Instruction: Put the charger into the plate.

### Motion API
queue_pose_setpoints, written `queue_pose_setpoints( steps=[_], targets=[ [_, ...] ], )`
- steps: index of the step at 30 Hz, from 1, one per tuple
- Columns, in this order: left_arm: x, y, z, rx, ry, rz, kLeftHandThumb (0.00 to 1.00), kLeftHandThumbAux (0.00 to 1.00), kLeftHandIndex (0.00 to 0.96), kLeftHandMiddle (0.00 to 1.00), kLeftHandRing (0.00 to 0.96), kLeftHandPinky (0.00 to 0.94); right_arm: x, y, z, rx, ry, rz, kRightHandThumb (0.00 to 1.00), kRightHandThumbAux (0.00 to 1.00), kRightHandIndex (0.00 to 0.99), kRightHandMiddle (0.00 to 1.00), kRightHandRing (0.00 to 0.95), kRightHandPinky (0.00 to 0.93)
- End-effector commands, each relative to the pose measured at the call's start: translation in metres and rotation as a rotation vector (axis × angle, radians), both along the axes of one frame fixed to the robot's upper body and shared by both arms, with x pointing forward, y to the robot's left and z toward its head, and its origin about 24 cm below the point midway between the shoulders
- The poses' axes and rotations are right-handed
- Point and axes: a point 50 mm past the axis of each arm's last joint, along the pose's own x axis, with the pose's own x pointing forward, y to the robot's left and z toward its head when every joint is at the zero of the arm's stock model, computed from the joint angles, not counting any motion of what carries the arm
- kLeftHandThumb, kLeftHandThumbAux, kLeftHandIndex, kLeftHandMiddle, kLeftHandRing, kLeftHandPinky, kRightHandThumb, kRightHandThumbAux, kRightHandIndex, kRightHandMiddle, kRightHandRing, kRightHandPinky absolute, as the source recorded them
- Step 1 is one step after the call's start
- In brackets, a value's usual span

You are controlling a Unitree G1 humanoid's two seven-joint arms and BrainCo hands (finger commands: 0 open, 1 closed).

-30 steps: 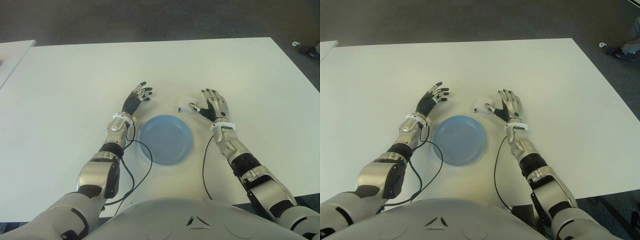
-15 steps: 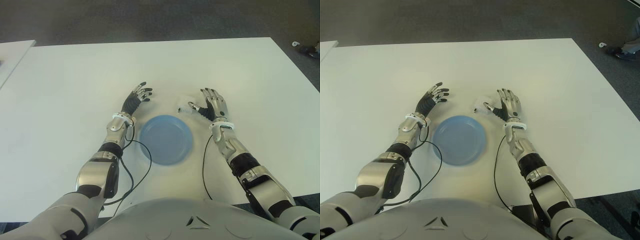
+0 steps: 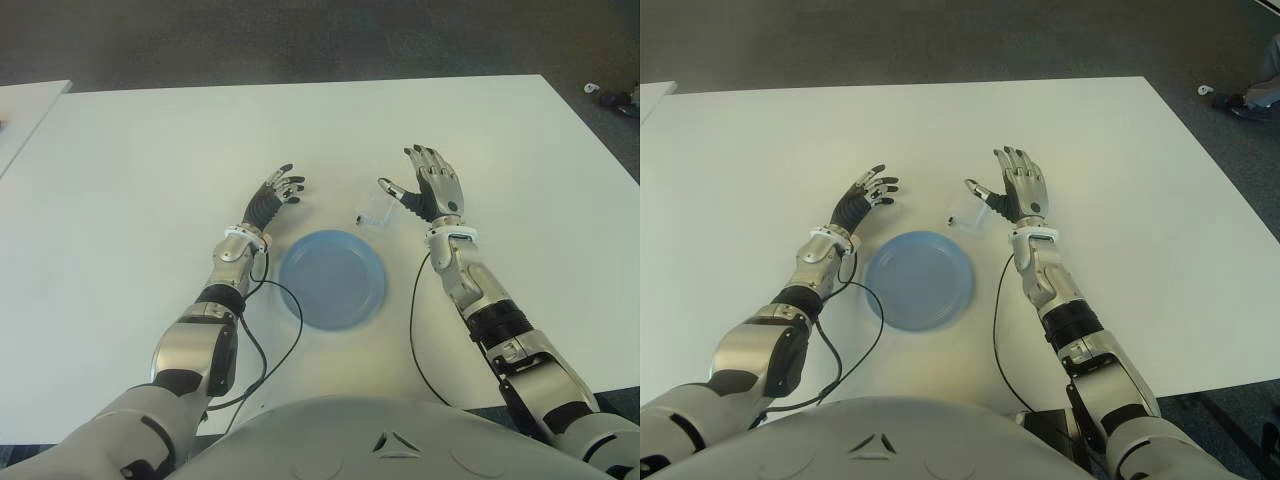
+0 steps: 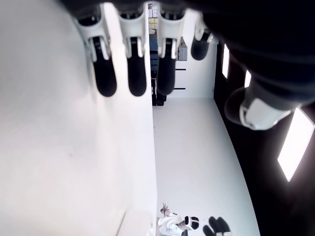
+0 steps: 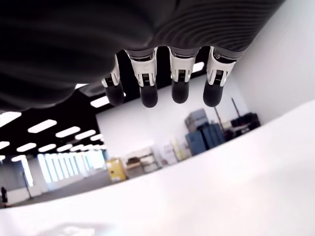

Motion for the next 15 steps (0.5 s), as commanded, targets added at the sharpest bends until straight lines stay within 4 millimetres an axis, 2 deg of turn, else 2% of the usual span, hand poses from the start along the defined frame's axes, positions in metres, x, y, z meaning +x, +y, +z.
queue_pose_setpoints(
  steps=[1,11,15],
  targets=[
    [-0.0174,0.0028,-0.0250,0.027,0.142,-0.013,0.000,0.466,0.080,0.236,0.254,0.269,-0.0042,-0.0001,-0.0052,-0.014,0.043,0.009,0.275,0.076,0.000,0.000,0.000,0.000],
    [-0.0172,0.0013,-0.0255,0.033,0.148,-0.011,0.000,0.462,0.073,0.231,0.251,0.271,-0.0038,0.0032,-0.0065,-0.017,0.098,0.074,0.272,0.087,0.000,0.000,0.000,0.000],
    [-0.0173,0.0007,-0.0257,0.032,0.149,-0.010,0.000,0.455,0.070,0.232,0.254,0.277,-0.0036,0.0043,-0.0077,-0.041,0.143,0.154,0.281,0.086,0.000,0.000,0.000,0.000]
  ],
)
